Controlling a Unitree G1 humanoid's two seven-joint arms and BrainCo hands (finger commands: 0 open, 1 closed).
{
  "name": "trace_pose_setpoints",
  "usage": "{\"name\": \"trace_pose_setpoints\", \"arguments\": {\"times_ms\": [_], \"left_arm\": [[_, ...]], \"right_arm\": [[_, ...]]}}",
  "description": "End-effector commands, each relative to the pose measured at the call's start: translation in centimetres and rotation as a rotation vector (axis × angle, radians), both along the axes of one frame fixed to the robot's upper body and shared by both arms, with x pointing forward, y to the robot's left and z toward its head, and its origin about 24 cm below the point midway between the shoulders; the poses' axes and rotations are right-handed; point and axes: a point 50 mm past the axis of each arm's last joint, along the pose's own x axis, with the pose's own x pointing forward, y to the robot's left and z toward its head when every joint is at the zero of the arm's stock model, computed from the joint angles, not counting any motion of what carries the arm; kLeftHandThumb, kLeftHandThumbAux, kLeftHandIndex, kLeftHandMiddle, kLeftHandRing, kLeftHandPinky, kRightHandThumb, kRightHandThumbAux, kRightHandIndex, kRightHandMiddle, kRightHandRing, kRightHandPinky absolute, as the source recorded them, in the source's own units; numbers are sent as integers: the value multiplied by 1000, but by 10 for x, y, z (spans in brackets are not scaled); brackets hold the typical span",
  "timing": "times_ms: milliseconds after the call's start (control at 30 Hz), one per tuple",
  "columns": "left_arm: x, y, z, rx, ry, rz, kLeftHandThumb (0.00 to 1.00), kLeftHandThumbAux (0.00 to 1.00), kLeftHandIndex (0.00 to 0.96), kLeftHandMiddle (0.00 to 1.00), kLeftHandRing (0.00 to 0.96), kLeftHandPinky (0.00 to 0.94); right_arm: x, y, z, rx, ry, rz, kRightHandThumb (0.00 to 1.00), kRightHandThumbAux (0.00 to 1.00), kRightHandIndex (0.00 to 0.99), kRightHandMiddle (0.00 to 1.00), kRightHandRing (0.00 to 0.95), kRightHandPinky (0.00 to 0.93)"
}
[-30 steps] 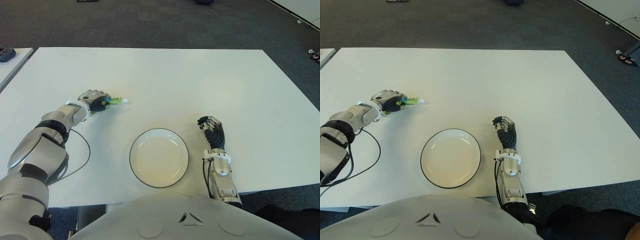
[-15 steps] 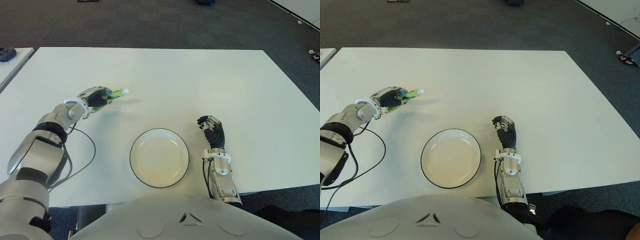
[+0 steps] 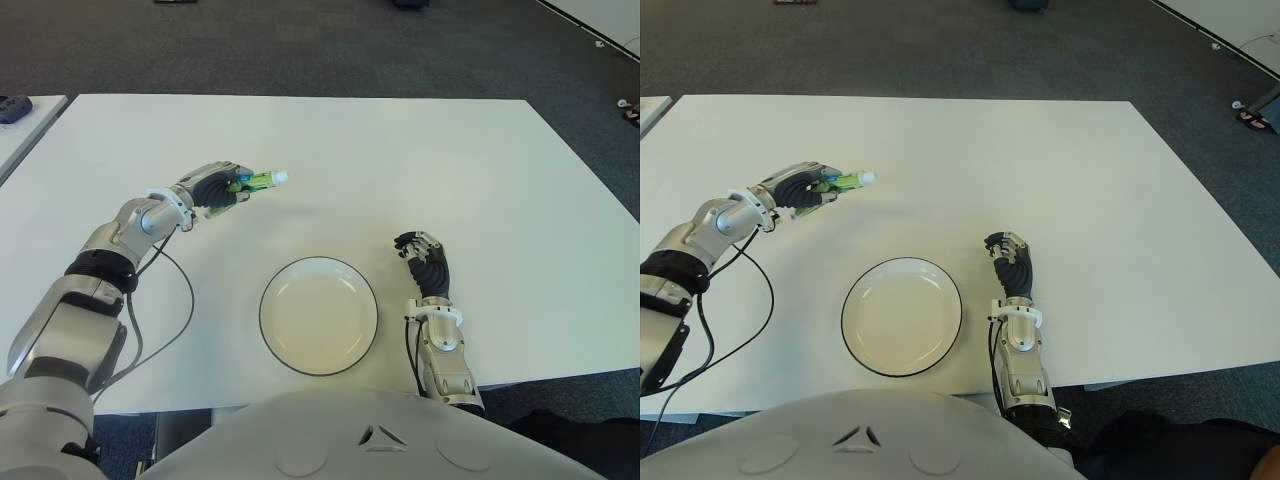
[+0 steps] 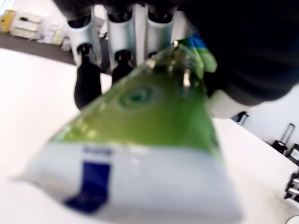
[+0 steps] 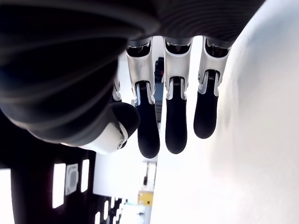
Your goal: Put the toothpaste on the table into the plate.
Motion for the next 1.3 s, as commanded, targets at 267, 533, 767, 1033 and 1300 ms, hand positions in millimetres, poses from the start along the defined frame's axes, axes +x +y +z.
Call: {"name": "trace_pose_setpoints", "arguments": {"times_ms": [267, 533, 767, 1033, 1300], "left_arm": [[-27, -25, 16, -56, -39, -162, 710, 717, 438, 776, 738, 726], [-47, -57, 13, -105, -11, -282, 708, 718, 438, 771, 739, 716], [-68, -80, 18, -70, -11, -431, 708, 718, 437, 764, 740, 711], [-79, -94, 19, 87, -75, -642, 709, 717, 436, 755, 745, 737], [-88, -97, -4, 200, -133, -739, 710, 714, 437, 740, 729, 720]], "right_arm": [[1, 1, -2, 5, -3, 13, 699, 726, 429, 478, 438, 431], [1, 1, -2, 6, -5, 16, 698, 727, 430, 487, 442, 432], [1, 2, -2, 15, -5, 19, 698, 727, 428, 482, 440, 429], [1, 2, -1, 20, -12, 24, 700, 726, 430, 485, 434, 423], [2, 1, -1, 11, -16, 20, 700, 725, 431, 488, 439, 432]]}}
